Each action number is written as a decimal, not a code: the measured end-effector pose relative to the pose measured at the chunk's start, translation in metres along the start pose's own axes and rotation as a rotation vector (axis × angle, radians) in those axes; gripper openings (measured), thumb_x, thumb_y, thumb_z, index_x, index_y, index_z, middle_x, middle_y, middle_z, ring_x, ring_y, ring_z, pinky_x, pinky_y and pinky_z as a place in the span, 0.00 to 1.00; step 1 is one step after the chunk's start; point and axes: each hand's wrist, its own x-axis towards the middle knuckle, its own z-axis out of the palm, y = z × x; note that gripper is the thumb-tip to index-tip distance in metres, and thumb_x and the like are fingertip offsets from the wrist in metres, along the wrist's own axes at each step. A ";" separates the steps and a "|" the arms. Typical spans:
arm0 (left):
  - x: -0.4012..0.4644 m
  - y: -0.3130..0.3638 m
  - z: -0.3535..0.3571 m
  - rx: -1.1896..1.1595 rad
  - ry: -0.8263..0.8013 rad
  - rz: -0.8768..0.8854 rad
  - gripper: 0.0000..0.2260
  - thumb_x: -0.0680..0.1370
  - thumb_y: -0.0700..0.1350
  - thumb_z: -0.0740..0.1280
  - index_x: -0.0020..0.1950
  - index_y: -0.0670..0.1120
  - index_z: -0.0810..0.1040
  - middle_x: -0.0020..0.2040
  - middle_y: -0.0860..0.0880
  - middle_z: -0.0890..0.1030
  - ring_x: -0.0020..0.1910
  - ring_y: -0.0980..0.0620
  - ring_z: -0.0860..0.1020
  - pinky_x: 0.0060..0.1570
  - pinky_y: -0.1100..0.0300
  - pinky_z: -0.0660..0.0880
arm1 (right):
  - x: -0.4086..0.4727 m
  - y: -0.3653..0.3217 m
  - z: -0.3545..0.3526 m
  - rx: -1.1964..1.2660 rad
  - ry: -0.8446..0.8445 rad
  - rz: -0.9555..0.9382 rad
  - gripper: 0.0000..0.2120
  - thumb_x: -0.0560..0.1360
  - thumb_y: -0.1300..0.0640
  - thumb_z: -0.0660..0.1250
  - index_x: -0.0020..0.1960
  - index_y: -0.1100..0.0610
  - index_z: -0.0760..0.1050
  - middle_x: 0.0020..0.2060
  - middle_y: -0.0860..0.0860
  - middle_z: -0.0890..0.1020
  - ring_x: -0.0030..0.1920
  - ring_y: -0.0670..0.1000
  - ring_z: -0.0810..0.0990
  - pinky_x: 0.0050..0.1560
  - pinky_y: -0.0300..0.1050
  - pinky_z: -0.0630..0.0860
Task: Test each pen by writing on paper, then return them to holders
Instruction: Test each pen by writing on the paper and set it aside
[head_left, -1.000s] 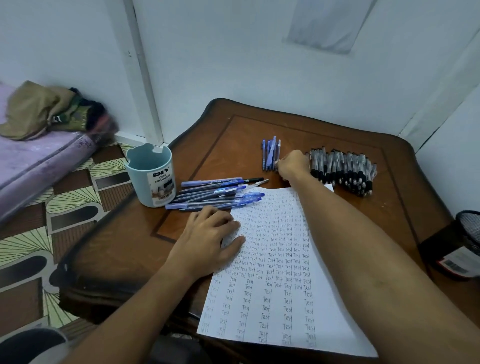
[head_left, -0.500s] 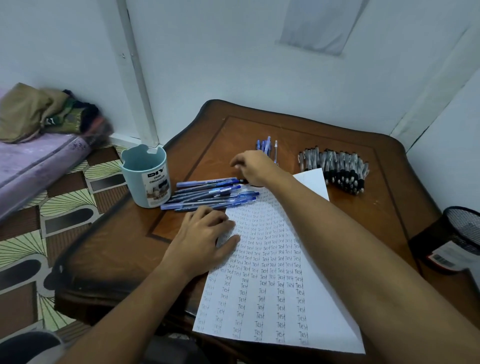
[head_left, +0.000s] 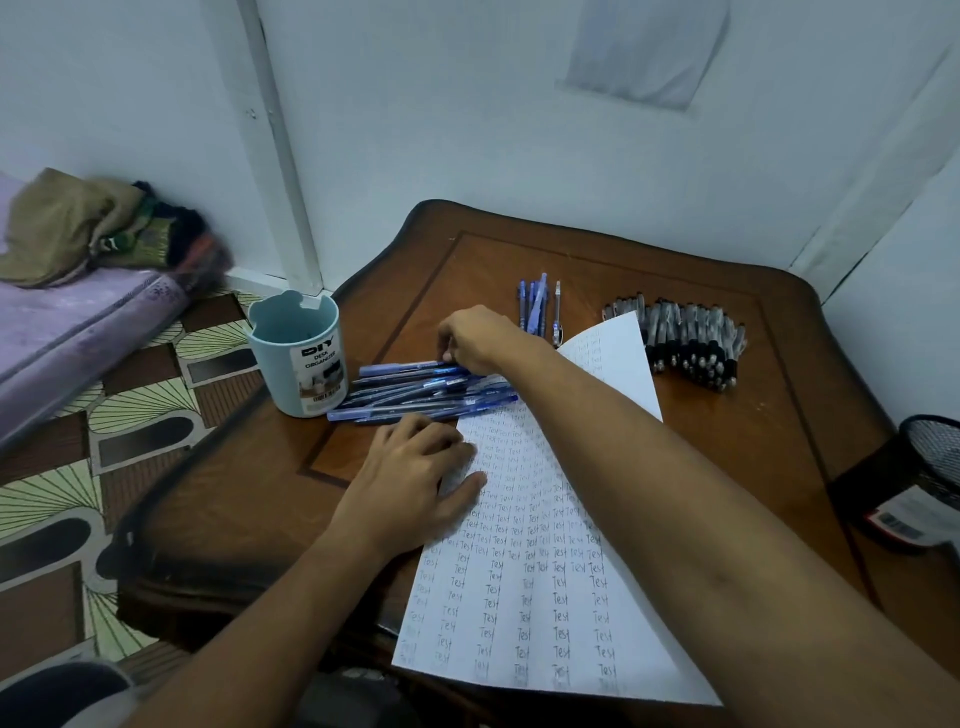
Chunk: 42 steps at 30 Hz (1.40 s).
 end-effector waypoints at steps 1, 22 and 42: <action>0.000 0.000 0.000 0.003 -0.003 0.001 0.18 0.77 0.61 0.62 0.55 0.51 0.84 0.53 0.55 0.81 0.54 0.51 0.73 0.50 0.55 0.66 | 0.000 0.000 0.000 -0.005 -0.001 -0.002 0.05 0.80 0.57 0.66 0.55 0.55 0.79 0.55 0.54 0.82 0.57 0.56 0.78 0.63 0.59 0.74; -0.002 -0.003 0.002 0.028 0.033 0.024 0.18 0.77 0.61 0.62 0.53 0.51 0.85 0.51 0.55 0.81 0.53 0.52 0.74 0.48 0.54 0.68 | -0.071 0.038 -0.002 0.507 0.231 0.016 0.16 0.85 0.61 0.55 0.71 0.55 0.69 0.42 0.47 0.76 0.34 0.46 0.70 0.32 0.33 0.66; -0.001 0.000 0.001 0.058 -0.044 0.160 0.21 0.77 0.68 0.58 0.55 0.56 0.82 0.56 0.57 0.80 0.58 0.51 0.74 0.50 0.51 0.67 | -0.193 0.052 0.032 1.048 0.493 0.489 0.11 0.84 0.57 0.60 0.57 0.59 0.80 0.35 0.53 0.78 0.32 0.51 0.71 0.32 0.44 0.64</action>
